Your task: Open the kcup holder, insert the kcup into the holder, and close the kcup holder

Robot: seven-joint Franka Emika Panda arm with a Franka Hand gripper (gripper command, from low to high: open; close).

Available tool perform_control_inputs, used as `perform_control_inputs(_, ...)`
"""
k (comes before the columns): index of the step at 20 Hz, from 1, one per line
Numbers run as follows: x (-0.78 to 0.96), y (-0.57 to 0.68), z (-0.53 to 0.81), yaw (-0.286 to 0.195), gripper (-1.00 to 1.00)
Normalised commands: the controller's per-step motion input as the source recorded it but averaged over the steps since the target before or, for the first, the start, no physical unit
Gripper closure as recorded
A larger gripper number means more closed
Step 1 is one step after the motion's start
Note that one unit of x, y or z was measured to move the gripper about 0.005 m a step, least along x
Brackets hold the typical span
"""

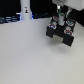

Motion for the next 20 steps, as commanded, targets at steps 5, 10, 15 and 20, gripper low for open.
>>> perform_control_inputs(5, 0.04, 0.03, -0.05, 0.003, 1.00)
perform_control_inputs(10, 0.18, 0.08, 0.04, -0.006, 1.00)
perform_control_inputs(15, 0.21, 0.17, 0.17, -0.009, 1.00)
perform_control_inputs(20, 0.04, 0.02, -0.11, 0.003, 1.00)
